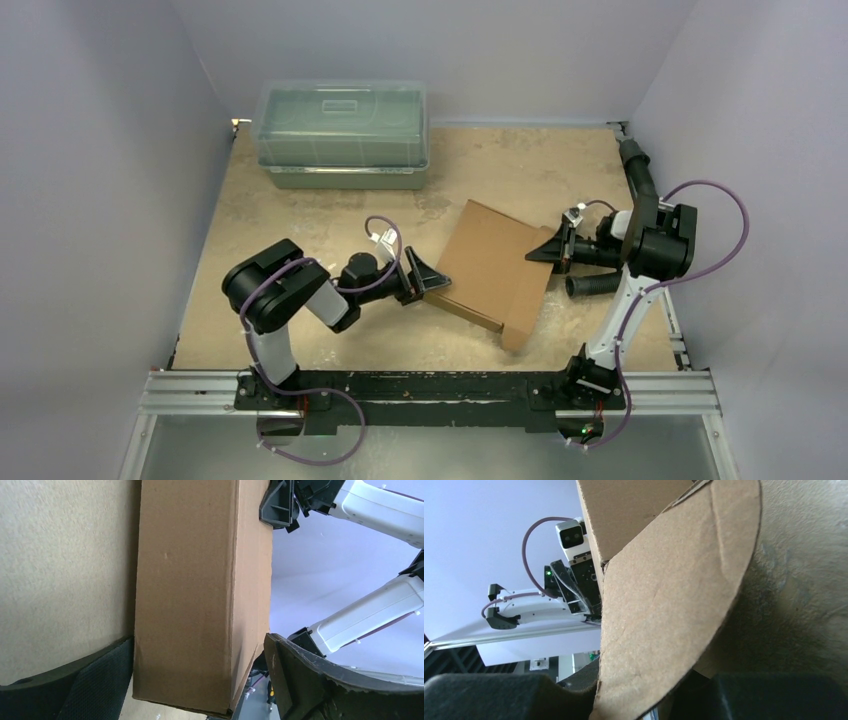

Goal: Fold the paper box

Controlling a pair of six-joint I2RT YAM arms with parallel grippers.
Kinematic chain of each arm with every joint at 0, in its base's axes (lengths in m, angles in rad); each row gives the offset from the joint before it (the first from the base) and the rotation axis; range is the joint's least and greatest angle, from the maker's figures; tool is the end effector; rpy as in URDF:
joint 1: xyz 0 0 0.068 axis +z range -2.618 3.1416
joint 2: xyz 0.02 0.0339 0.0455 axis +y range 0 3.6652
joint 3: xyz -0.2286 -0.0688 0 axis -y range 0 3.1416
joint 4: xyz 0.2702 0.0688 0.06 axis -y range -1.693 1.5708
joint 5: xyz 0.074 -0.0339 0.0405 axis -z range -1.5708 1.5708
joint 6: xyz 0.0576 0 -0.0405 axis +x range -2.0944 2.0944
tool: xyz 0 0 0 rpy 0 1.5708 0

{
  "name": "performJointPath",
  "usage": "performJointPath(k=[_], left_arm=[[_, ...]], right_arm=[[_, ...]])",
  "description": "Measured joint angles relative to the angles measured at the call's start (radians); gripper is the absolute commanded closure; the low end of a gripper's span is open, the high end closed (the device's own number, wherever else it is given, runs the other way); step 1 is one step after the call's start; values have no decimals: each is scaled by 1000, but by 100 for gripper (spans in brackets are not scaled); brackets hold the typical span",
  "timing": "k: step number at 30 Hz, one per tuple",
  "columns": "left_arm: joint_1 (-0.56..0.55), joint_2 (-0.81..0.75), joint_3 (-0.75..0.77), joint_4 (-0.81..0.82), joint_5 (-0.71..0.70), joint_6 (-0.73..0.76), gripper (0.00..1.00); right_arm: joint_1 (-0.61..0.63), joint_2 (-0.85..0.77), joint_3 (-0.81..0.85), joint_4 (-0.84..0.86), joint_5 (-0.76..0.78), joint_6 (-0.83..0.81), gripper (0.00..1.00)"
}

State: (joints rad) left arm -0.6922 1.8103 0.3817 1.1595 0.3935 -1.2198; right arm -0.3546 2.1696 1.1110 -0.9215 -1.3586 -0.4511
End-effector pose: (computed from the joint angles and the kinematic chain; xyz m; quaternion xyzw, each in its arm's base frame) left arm 0.2127 -0.2050 0.0428 -0.0891 0.7841 -0.5751 0.2157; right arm 0.3002 -0.0511 0.0172 0.0908 0.7670 0.6279 0.0957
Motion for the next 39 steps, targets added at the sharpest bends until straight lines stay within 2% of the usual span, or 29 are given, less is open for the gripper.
performJointPath(k=[10,21,27,31,34,39], left_arm=[[-47,85,16,119,-8,-79,10],[-94,197,25,279,-64,-184,24],[-100,224,25,295,-76,-219,44],[-100,224,25,312,-77,-237,60],[-101,225,25,313,-77,-237,65],[-100,224,20,315,-77,-236,72]], right_arm=[[-1,1,3,-20,0,-26,67],[-4,3,7,-41,0,-55,64],[-4,4,7,-45,2,-67,60],[-6,4,8,-47,7,-79,50],[-5,4,13,-61,19,-111,42],[-5,4,47,-148,31,-219,35]])
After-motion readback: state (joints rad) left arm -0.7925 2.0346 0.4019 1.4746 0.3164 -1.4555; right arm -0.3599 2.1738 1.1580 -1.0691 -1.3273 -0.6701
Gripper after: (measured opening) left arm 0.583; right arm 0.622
